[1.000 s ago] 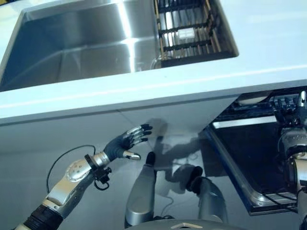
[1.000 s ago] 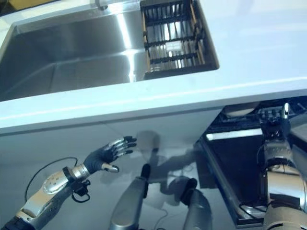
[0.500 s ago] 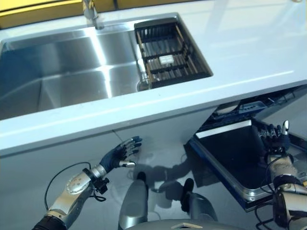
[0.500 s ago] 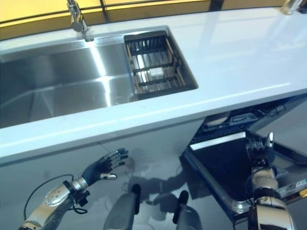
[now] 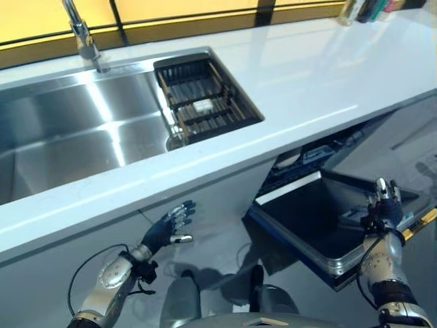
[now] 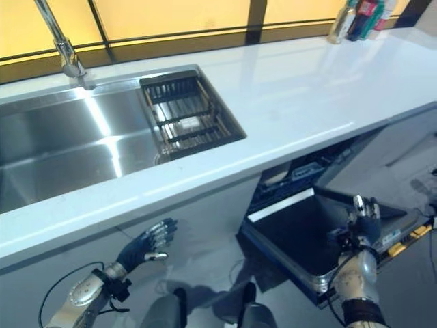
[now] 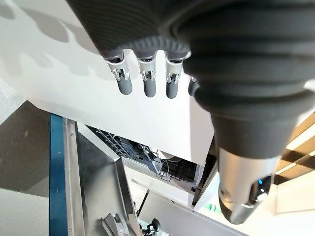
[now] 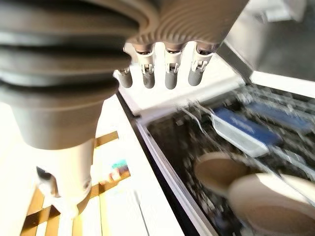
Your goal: Pick up plates and place into dishwasher.
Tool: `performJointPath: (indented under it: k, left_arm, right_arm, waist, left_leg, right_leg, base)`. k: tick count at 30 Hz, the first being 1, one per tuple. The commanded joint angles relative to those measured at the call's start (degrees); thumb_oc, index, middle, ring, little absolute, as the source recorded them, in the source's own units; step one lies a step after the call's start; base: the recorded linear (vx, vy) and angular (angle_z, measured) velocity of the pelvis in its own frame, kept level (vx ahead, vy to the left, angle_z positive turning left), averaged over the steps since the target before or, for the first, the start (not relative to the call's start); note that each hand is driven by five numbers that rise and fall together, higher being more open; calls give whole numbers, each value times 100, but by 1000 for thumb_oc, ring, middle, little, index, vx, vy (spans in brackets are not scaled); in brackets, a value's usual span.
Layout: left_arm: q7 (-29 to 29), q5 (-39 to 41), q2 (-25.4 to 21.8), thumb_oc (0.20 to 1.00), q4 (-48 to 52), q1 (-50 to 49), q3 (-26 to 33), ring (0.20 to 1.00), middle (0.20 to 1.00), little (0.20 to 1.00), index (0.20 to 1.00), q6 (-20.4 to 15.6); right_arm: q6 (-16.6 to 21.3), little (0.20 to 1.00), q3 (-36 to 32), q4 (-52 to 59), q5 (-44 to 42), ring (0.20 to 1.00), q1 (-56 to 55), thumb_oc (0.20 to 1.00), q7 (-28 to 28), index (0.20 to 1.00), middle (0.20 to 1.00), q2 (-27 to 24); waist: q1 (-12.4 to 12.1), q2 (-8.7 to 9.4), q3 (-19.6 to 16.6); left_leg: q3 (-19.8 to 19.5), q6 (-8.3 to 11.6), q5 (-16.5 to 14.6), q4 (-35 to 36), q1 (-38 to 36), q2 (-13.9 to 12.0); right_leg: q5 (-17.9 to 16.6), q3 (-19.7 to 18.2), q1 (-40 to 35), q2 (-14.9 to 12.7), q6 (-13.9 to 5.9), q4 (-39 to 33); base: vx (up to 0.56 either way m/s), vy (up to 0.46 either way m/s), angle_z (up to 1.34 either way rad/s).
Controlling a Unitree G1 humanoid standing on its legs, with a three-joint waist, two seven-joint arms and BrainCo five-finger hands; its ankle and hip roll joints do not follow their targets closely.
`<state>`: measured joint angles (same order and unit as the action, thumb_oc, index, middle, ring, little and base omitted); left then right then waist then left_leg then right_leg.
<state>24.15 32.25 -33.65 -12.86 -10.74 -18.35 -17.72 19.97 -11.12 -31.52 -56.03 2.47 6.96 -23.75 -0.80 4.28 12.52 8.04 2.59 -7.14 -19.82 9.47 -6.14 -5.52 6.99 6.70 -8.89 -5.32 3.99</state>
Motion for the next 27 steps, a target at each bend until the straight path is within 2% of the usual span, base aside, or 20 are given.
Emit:
performJointPath:
  k: [1, 2, 4, 6, 10, 15, 18, 24, 27]
  left_arm:
    - [77, -95, 267, 1000, 91, -181, 259, 1000, 1000, 1000, 1000, -318]
    - [65, -93, 285, 1000, 39, -195, 263, 1000, 1000, 1000, 1000, -325]
    - [87, 50, 358, 1000, -135, -196, 302, 1000, 1000, 1000, 1000, -246]
    - [93, -48, 446, 1000, -279, -210, 344, 1000, 1000, 1000, 1000, -243]
    - [26, -142, 480, 1000, -402, -152, 312, 1000, 1000, 1000, 1000, -244]
    - [15, 46, 353, 1000, -373, 64, 230, 1000, 1000, 1000, 1000, -184]
    - [-93, 118, 212, 1000, -316, 271, 139, 1000, 1000, 1000, 1000, -193]
    - [-186, 298, 169, 1000, -260, 372, -11, 1000, 1000, 1000, 1000, -142]
    - [-190, 251, 188, 1000, -191, 363, -115, 1000, 1000, 1000, 1000, -183]
  right_arm:
    - [396, 1000, -434, 266, 634, 1000, -26, 1000, 520, 1000, 1000, -348]
    - [378, 1000, -447, 256, 760, 1000, -71, 1000, 630, 1000, 1000, -342]
    - [392, 1000, -466, 181, 1278, 1000, -181, 1000, 1226, 1000, 1000, -379]
    - [361, 1000, -540, 133, 1434, 1000, -279, 1000, 1487, 1000, 1000, -372]
    - [251, 1000, -574, -21, 1251, 1000, -401, 1000, 1566, 1000, 1000, -267]
    - [473, 1000, -623, -381, 527, 1000, -297, 1000, 1598, 1000, 1000, -158]
    - [695, 1000, -703, -577, 54, 1000, -86, 1000, 1786, 1000, 1000, -178]
    - [821, 1000, -900, -885, -233, 1000, 255, 1000, 2025, 1000, 1000, -325]
    - [791, 1000, -937, -1012, -438, 1000, 348, 1000, 1875, 1000, 1000, -378]
  waist:
    - [63, -156, 79]
    - [76, -152, 83]
    - [127, -138, 118]
    - [180, -131, 152]
    - [269, -135, 233]
    - [319, -217, 499]
    - [326, -328, 778]
    - [327, -544, 1099]
    - [341, -627, 1226]
  left_leg:
    - [-51, -131, 107, 295, -42, -49]
    - [-50, -126, 86, 242, -37, -66]
    - [-38, -110, 20, 53, 4, -127]
    - [-39, -97, -70, -139, 43, -177]
    - [20, -92, -202, -449, 142, -298]
    - [-24, -63, -250, -780, 451, -372]
    - [-129, -36, -240, -1006, 816, -374]
    - [-302, 7, -217, -1304, 1318, -316]
    - [-374, 15, -234, -1477, 1543, -295]
  right_leg:
    - [541, 17, -293, -34, -320, 536]
    - [547, -1, -286, -24, -315, 559]
    - [581, -43, -259, 0, -280, 641]
    - [622, -82, -196, 21, -260, 773]
    - [679, -179, -75, 31, -251, 977]
    - [699, -223, 202, 30, -231, 1267]
    - [699, -216, 495, 9, -195, 1488]
    - [731, -194, 931, -40, -87, 1820]
    - [770, -190, 1152, -59, -34, 2036]
  base:
    - [42, -48, -18]
    - [35, -62, -26]
    - [18, -55, -13]
    - [25, -46, -6]
    - [29, -54, -22]
    - [-51, -60, -9]
    - [-149, -42, -2]
    - [-83, -9, 3]
    - [-66, -2, 0]
